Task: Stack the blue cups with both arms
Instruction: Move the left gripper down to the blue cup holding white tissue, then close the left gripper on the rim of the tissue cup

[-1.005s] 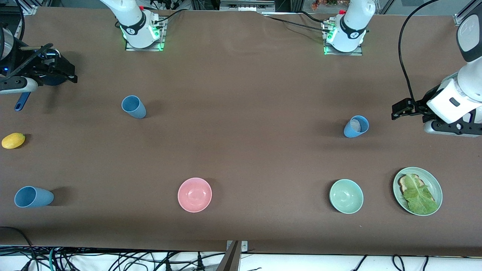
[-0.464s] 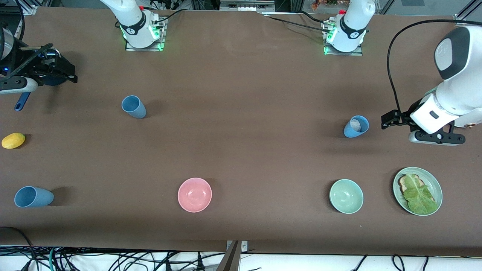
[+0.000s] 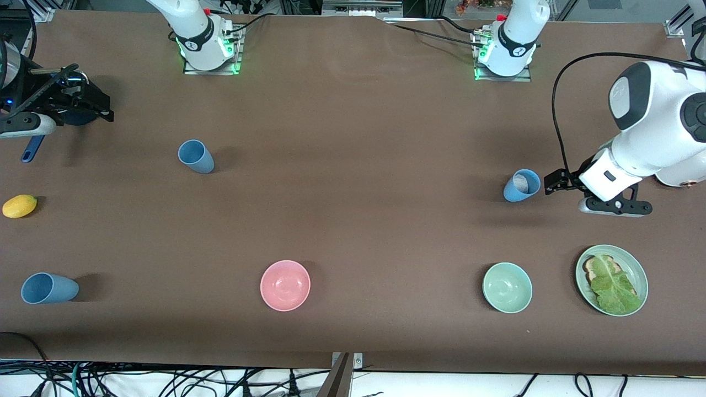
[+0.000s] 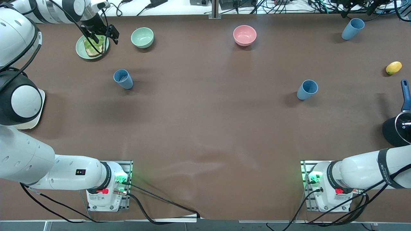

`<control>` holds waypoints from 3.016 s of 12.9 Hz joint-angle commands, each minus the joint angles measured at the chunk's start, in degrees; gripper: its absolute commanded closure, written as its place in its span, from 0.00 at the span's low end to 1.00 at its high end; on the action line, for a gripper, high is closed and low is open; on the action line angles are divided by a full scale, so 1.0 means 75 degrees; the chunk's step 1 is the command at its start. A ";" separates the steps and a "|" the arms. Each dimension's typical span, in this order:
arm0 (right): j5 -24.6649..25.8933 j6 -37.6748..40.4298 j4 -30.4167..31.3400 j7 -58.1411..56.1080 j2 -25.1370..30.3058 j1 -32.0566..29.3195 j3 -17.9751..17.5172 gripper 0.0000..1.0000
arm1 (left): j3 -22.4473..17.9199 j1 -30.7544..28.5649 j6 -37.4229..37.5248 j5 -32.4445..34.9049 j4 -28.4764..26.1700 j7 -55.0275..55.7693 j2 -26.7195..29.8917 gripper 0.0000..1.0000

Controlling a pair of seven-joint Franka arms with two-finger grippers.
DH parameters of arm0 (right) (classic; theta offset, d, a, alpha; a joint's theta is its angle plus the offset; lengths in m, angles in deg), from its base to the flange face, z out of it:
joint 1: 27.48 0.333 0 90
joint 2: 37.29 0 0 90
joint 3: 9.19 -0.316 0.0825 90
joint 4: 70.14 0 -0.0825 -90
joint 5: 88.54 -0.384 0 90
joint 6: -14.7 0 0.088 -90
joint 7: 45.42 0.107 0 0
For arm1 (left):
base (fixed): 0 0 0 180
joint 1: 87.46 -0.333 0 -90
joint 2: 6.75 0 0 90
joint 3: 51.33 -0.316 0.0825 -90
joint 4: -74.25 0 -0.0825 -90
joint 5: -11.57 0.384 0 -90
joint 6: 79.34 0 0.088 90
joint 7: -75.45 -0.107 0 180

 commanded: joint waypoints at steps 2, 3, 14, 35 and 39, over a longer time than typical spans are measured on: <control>-0.0082 0.0013 0.0105 0.0009 0.0030 -0.0028 0.0030 0.00 | -0.0006 -0.0054 -0.0939 -0.0072 -0.0993 -0.0070 0.0281 0.00; -0.0058 0.0013 0.0105 0.0009 0.0030 -0.0028 0.0042 0.00 | -0.0006 -0.0054 -0.1138 -0.0072 -0.1157 -0.0082 0.0281 0.00; -0.0011 0.0024 0.0117 0.0091 -0.0028 -0.0028 0.0042 0.00 | -0.0006 -0.0264 -0.3376 0.0455 -0.2762 -0.0117 0.0141 0.00; -0.0011 0.0024 0.0117 0.0091 -0.0040 -0.0028 0.0042 0.00 | -0.0006 -0.0429 -0.5500 0.0455 -0.4253 -0.0820 0.0024 0.58; -0.0011 0.0024 0.0117 0.0091 -0.0040 -0.0028 0.0042 0.00 | -0.0017 -0.0440 -0.5500 0.0455 -0.4241 -0.0773 0.0035 1.00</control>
